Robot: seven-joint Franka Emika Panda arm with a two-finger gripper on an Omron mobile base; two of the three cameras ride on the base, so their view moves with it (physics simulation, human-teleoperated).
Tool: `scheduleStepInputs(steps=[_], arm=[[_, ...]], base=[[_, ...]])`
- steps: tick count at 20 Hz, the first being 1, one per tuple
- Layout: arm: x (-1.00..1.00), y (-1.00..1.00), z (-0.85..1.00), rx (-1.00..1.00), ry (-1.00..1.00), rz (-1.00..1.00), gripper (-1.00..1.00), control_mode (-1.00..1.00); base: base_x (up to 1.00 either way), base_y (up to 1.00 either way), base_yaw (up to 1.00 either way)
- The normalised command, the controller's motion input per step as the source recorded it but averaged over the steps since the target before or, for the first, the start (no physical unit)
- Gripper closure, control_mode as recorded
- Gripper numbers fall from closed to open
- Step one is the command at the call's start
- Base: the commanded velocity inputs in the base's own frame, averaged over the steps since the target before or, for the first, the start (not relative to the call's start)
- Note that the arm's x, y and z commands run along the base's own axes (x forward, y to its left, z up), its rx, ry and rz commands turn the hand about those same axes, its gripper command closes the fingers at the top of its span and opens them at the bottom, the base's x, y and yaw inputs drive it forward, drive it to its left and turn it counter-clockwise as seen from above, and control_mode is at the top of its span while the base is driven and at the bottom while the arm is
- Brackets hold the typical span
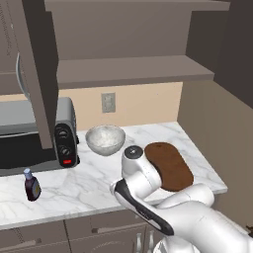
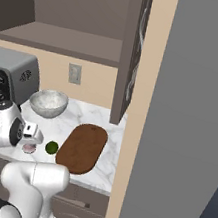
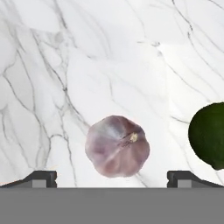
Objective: Open the cabinet. Place the bowl and condiment on the counter. Then place the lime and garlic on the cutting board.
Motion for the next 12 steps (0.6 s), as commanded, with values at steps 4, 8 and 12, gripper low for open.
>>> scheduleStepInputs(steps=[4, 8, 12], arm=[[0.06, -0.2, -0.39, 0.0, 0.0, 0.0, -1.0, -1.0], [0.09, -0.08, -0.38, 0.0, 0.0, 0.0, -1.0, -1.0], [0.15, -0.09, -0.39, 0.0, 0.0, 0.0, -1.0, -1.0]], base=[[0.0, 0.0, 0.0], [0.0, 0.0, 0.0], [0.0, 0.0, 0.0]])
